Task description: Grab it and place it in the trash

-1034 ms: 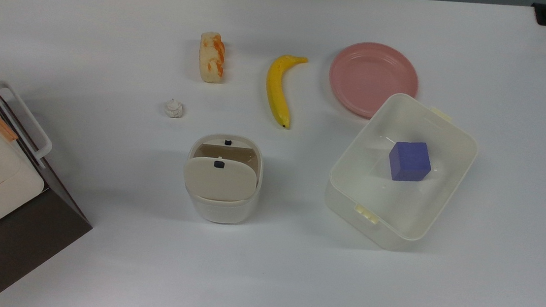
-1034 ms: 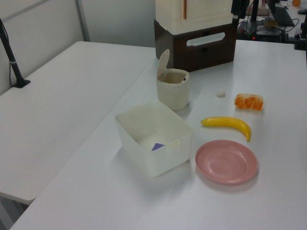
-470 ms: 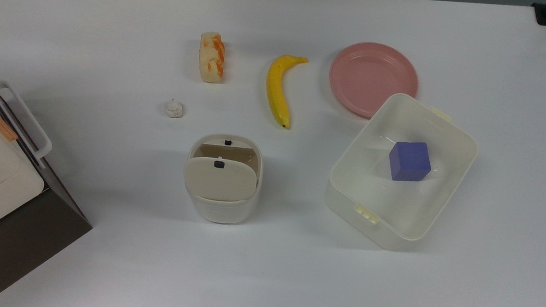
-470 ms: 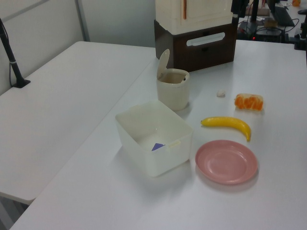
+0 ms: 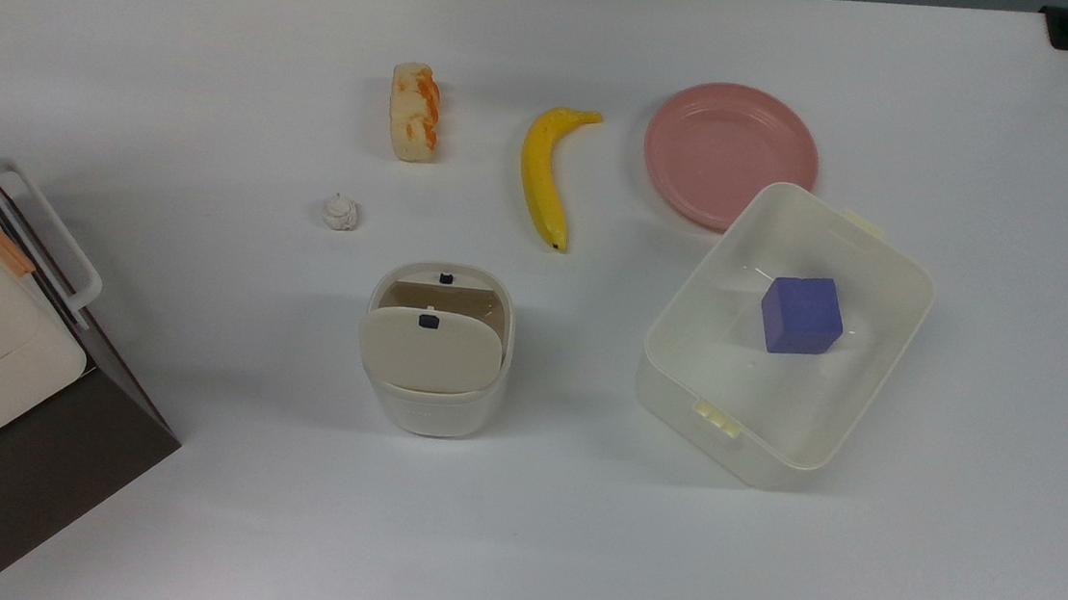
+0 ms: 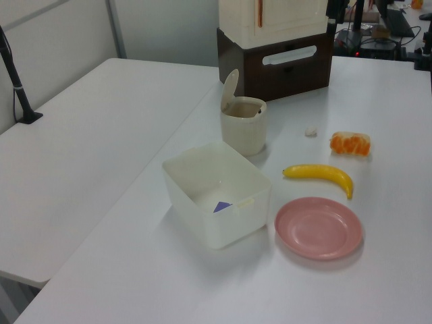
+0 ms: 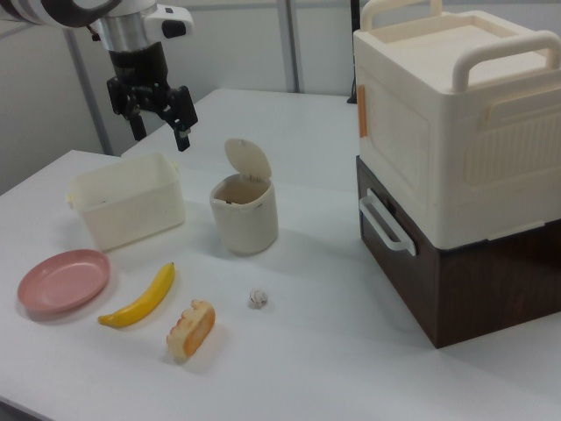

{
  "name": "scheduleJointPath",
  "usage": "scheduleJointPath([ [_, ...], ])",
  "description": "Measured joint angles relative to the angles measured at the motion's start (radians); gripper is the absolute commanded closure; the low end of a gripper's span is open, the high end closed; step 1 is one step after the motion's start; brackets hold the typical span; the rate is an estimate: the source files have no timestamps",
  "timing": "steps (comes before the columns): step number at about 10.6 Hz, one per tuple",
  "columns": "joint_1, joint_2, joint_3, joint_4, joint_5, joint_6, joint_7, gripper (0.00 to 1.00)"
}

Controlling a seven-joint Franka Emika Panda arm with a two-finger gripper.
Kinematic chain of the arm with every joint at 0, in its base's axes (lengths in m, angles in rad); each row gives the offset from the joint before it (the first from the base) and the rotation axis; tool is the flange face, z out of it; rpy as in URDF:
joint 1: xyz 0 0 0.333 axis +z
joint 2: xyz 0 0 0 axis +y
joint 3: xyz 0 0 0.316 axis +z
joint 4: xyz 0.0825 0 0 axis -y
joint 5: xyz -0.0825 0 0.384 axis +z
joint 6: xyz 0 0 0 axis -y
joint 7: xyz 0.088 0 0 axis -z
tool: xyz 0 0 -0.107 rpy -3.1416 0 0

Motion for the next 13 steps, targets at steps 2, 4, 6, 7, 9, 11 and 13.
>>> scheduleJointPath([
  [2, 0.000, 0.000, 0.000, 0.000, 0.000, 0.000, -0.001, 0.00],
  [4, 0.000, 0.000, 0.000, 0.000, 0.000, 0.000, -0.002, 0.00],
  [6, 0.000, 0.000, 0.000, -0.001, 0.000, 0.000, -0.002, 0.00],
  [7, 0.001, 0.001, 0.000, -0.002, 0.000, 0.000, -0.003, 0.00],
  [9, 0.021, 0.004, 0.000, -0.003, 0.000, 0.000, -0.006, 0.00],
  [11, 0.035, 0.004, 0.001, -0.004, 0.000, 0.000, -0.006, 0.00],
  [13, 0.033, 0.005, 0.001, -0.005, 0.000, 0.000, -0.006, 0.00],
])
